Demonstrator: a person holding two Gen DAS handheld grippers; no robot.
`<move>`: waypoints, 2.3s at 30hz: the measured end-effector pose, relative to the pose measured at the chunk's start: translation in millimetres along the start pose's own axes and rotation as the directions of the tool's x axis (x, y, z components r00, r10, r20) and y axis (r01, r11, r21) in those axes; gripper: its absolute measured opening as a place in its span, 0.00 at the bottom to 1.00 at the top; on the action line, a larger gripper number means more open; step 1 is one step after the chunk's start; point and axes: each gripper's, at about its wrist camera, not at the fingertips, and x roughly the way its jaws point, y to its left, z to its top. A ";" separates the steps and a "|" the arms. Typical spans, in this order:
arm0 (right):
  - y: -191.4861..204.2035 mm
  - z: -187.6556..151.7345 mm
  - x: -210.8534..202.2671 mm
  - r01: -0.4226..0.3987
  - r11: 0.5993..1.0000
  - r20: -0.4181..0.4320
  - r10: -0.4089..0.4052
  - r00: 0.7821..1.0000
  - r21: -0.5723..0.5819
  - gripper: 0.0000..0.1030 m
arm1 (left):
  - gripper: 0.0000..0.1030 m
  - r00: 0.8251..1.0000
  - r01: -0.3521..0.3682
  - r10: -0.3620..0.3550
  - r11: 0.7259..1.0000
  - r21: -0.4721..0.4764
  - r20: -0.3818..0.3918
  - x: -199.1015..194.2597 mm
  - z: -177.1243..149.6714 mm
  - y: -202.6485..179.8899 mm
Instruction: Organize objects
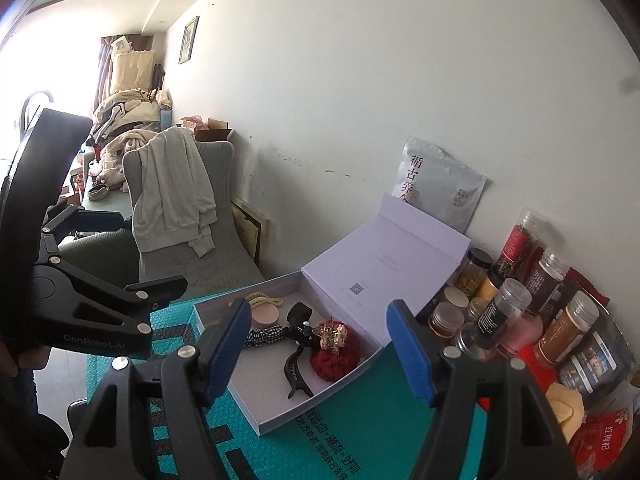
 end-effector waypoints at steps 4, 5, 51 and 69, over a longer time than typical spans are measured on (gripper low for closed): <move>4.7 -9.2 -12.6 0.021 1.000 -0.006 -0.021 1.000 0.002 0.69 | 0.99 1.000 0.004 -0.004 1.000 -0.009 0.004 -16.5 -13.3 -0.2; 5.0 -12.1 -13.8 0.025 1.000 -0.010 -0.025 1.000 0.003 0.69 | 0.99 1.000 0.003 -0.003 1.000 -0.011 0.003 -19.0 -16.4 0.0; 29.8 -81.1 -32.4 0.021 0.997 -0.085 -0.014 0.996 0.080 0.69 | 0.99 0.999 0.038 -0.039 0.998 -0.050 -0.022 -55.0 -109.1 -22.8; 33.2 -87.0 -40.6 0.002 0.997 -0.089 0.004 0.996 0.072 0.69 | 0.99 0.998 0.043 -0.046 0.996 -0.083 -0.033 -59.9 -117.5 -19.8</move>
